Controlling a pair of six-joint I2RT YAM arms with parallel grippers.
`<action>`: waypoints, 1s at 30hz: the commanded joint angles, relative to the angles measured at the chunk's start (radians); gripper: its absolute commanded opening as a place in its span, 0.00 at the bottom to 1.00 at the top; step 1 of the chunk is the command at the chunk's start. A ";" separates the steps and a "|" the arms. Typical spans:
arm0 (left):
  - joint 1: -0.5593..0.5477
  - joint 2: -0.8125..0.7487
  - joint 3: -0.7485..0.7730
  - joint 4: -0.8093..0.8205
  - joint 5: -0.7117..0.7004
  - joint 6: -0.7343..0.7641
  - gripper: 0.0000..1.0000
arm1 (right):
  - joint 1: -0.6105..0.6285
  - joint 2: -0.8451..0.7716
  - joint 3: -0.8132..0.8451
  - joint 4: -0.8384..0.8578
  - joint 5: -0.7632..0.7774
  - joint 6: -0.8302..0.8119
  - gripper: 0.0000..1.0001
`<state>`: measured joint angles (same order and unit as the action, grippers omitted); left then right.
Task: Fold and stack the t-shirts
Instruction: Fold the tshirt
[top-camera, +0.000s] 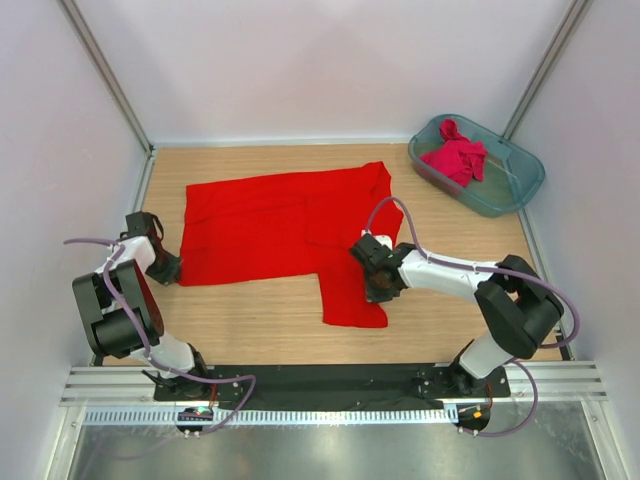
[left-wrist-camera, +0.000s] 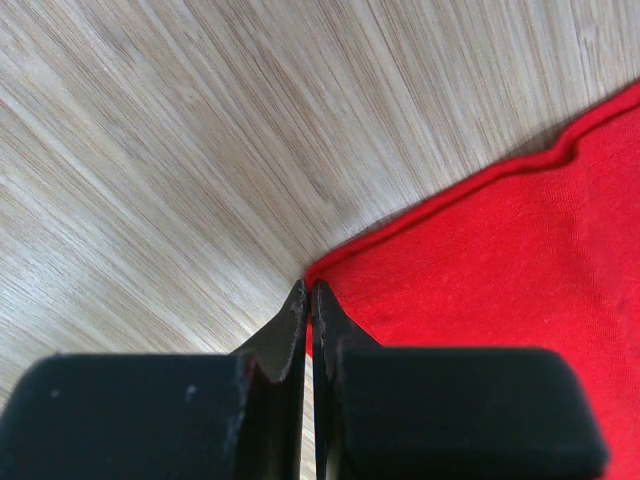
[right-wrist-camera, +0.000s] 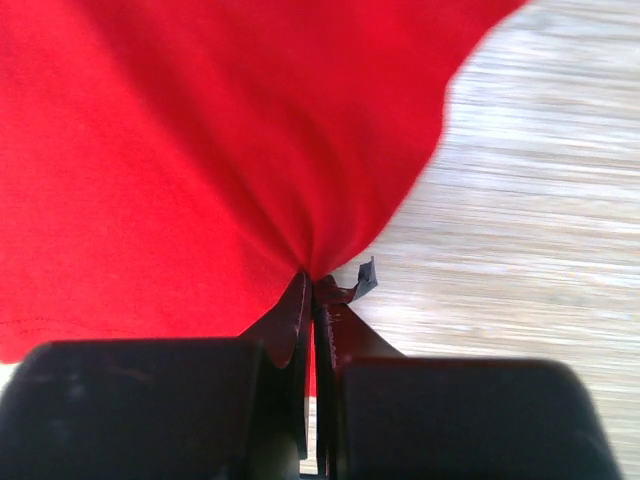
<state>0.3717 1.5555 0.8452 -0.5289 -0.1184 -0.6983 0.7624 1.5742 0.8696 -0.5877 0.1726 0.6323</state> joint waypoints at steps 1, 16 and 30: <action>0.003 0.017 -0.008 -0.037 -0.004 0.026 0.00 | -0.023 -0.066 -0.032 -0.038 0.068 -0.011 0.01; 0.003 -0.144 -0.037 -0.097 -0.023 0.103 0.00 | -0.034 -0.439 -0.100 -0.090 -0.111 -0.019 0.01; -0.057 -0.077 0.210 -0.149 0.042 0.177 0.00 | -0.331 -0.142 0.365 -0.167 -0.248 -0.200 0.01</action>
<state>0.3309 1.4197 0.9600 -0.6743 -0.0830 -0.5625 0.4568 1.3979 1.1492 -0.7376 -0.0479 0.4919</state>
